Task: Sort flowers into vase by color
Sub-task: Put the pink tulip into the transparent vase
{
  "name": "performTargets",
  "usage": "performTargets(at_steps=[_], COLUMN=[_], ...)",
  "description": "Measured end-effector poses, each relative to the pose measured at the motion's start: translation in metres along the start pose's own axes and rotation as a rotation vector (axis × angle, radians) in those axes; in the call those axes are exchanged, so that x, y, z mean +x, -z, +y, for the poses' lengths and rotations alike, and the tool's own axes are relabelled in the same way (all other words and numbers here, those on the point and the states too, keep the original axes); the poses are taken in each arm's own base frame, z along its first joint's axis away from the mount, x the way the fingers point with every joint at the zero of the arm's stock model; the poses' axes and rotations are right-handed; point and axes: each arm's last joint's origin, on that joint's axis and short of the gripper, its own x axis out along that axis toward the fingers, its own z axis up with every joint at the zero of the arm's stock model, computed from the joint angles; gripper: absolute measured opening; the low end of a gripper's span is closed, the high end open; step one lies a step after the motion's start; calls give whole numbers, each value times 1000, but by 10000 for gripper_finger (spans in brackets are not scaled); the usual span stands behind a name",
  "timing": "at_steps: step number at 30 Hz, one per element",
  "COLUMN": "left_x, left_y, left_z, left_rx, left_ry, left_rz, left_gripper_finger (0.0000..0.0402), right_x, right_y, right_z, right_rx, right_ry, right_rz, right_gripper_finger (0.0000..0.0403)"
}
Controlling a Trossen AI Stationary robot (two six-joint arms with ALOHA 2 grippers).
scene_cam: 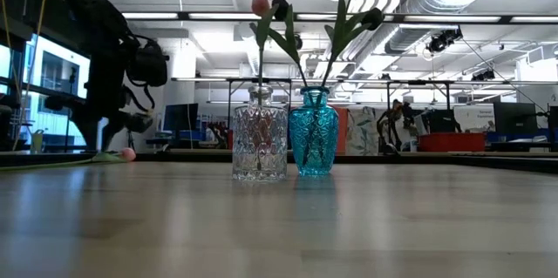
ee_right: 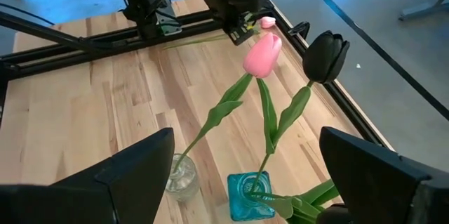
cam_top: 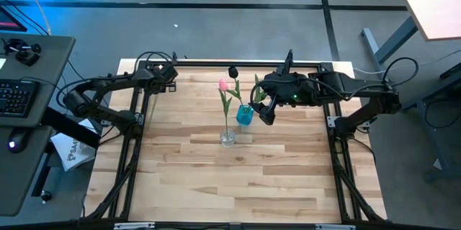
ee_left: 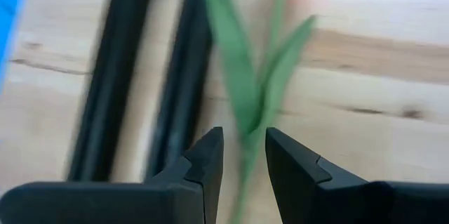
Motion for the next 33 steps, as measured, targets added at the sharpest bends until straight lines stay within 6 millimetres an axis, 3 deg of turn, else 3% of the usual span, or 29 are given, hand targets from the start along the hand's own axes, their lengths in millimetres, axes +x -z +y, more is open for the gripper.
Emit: performTargets(at_steps=[7, 15, 22, 25, 29, 33], left_x=[3, 23, 24, 24, 22, 6], left_y=[-2, 23, 20, 20, 23, 25], left_z=[0, 6, 2, 1, 0, -1], left_rx=[-22, -73, -59, -43, 65, 114], left_ry=[30, 91, 124, 138, 159, 284], left_rz=[10, 77, 11, 17, 44, 54], left_gripper_finger=[94, 94, 93, 75, 14, 9], right_x=[0, 0, 0, 0, 0, 0], right_y=[0, 0, 0, 0, 0, 0], right_z=[0, 0, 0, 0, 0, 0], right_rx=[3, 5, 3, 7, 11, -8], right_ry=[0, 0, 1, 1, 1, 1], right_rz=[0, 0, -1, -1, -1, -2], right_gripper_finger=[353, 353, 353, 353, 353, 353])
